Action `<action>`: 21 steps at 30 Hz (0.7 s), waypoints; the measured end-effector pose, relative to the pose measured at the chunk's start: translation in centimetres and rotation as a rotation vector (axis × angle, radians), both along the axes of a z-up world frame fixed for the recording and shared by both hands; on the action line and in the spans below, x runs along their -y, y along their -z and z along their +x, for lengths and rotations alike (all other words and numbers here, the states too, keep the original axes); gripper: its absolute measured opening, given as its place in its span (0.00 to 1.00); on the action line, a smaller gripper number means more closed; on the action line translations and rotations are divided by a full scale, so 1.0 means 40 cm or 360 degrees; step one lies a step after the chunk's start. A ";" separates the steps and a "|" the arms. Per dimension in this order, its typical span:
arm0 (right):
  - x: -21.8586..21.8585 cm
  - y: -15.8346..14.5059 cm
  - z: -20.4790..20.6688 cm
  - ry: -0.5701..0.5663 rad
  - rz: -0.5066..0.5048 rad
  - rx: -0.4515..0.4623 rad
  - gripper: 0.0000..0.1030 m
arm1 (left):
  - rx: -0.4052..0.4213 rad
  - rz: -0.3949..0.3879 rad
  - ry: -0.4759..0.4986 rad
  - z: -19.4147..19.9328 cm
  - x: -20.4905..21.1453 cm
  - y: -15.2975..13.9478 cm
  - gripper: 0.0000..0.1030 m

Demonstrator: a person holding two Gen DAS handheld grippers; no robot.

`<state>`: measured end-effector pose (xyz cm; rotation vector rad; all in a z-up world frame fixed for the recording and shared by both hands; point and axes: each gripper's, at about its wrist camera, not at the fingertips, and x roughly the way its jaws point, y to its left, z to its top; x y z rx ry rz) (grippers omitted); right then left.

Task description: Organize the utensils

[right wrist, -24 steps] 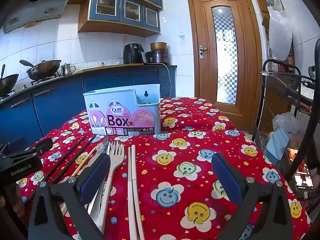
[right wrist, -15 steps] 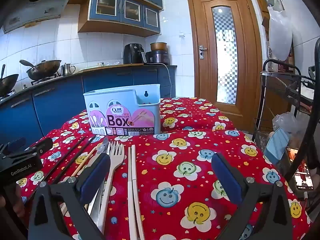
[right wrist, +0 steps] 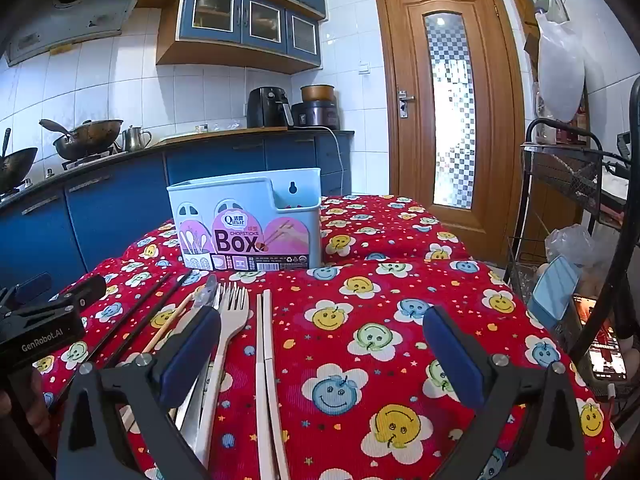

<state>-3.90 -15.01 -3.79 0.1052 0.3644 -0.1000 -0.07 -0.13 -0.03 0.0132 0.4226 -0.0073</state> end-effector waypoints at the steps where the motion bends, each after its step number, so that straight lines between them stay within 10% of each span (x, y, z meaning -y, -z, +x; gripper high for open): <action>1: -0.001 0.000 -0.001 0.0000 -0.0002 0.0001 1.00 | 0.0000 -0.0001 0.0001 0.000 -0.001 0.000 1.00; 21: 0.000 0.000 0.000 0.0000 -0.0001 0.0001 1.00 | 0.0000 -0.0003 0.0002 0.000 -0.002 -0.001 0.99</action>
